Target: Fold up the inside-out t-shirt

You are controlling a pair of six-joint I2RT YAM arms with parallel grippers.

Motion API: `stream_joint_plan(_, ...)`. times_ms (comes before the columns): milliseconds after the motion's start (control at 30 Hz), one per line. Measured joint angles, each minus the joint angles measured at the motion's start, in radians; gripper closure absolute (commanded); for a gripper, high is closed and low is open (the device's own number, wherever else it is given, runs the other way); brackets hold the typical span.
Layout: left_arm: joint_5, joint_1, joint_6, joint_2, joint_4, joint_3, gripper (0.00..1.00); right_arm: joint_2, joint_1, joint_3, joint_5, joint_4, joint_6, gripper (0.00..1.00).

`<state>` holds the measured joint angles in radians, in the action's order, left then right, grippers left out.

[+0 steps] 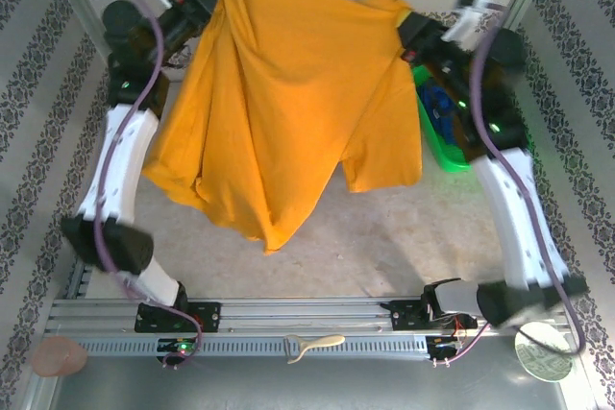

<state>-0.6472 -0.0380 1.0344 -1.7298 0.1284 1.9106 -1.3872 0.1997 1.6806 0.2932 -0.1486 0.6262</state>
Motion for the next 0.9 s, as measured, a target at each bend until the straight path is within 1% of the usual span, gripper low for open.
stream_joint_plan(67, -0.007, 0.015, 0.014, -0.16, -0.094, 0.068, 1.0, -0.095, 0.009, 0.0, -0.011, -0.067, -0.005, 1.0)
stream_joint_plan(167, -0.008, 0.02, 0.021, -0.314, -0.235, 0.162, 1.0, -0.147, 0.028, 0.0, -0.016, -0.146, -0.005, 1.0)
stream_joint_plan(233, -0.014, 0.018, 0.021, -0.359, -0.313, 0.227, 1.0, -0.14, 0.042, 0.008, -0.016, -0.167, -0.005, 1.0)
stream_joint_plan(300, -0.027, 0.014, 0.02, -0.364, -0.366, 0.294, 1.0, -0.113, 0.058, 0.013, -0.016, -0.16, -0.005, 1.0)
stream_joint_plan(400, -0.044, 0.012, 0.006, -0.314, -0.371, 0.36, 0.98, -0.039, 0.083, 0.007, -0.018, -0.144, -0.005, 1.0)
stream_joint_plan(533, -0.059, 0.008, -0.037, -0.165, -0.377, 0.336, 0.96, 0.095, 0.145, -0.042, -0.029, -0.095, -0.005, 1.0)
stream_joint_plan(667, -0.056, 0.006, -0.077, -0.009, -0.376, 0.256, 0.93, 0.204, 0.264, -0.117, -0.06, -0.05, -0.005, 1.0)
stream_joint_plan(733, -0.052, 0.006, -0.093, 0.042, -0.376, 0.231, 0.92, 0.233, 0.334, -0.151, -0.084, -0.038, -0.01, 1.0)
stream_joint_plan(833, -0.043, 0.005, -0.109, 0.077, -0.376, 0.222, 0.92, 0.255, 0.444, -0.2, -0.126, -0.029, -0.021, 1.0)
stream_joint_plan(900, -0.034, 0.005, -0.117, 0.08, -0.376, 0.223, 0.91, 0.259, 0.5, -0.227, -0.15, -0.025, -0.024, 1.0)
